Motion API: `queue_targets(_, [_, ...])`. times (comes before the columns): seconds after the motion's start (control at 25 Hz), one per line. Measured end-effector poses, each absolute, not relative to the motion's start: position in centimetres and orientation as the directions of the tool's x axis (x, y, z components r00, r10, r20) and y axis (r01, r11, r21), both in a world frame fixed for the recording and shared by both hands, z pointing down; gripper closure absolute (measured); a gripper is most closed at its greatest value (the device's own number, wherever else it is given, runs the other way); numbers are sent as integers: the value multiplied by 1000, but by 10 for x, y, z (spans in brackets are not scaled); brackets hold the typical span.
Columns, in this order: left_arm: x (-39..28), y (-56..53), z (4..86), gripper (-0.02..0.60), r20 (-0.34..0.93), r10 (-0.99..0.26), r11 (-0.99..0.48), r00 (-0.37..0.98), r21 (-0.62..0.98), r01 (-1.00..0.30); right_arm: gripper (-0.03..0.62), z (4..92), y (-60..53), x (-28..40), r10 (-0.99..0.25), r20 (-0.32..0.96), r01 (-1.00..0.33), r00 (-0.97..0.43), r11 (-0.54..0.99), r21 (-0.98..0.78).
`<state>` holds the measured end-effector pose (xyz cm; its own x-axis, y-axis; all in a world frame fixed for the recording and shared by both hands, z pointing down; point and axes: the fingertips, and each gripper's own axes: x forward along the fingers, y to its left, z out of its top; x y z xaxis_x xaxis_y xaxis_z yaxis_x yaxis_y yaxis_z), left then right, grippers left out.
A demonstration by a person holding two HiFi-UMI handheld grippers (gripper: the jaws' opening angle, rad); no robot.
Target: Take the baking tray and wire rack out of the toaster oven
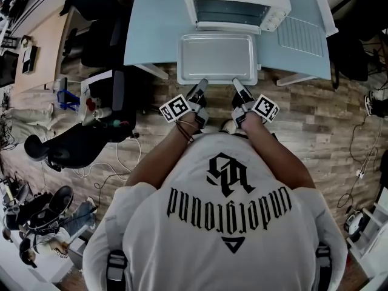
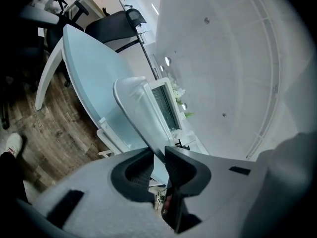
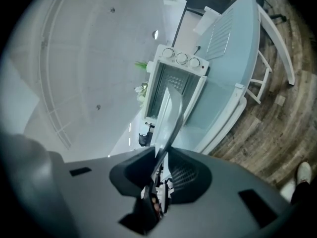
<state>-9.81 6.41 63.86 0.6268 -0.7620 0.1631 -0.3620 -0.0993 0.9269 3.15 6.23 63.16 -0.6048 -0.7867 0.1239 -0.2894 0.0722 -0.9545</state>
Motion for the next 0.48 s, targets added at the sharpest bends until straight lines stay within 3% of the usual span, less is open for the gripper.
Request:
queue_targets(0.16, [-128,51,639,508,169,-754,-100,635,925,-365,510,635,53,3,-792,163,-310,-588,34,-950])
queue_targets(0.48, [-215,19,634,509,185,-743,-109,643,914,-390,510,630,20,-86,-796,121,-287,-593,68,-955])
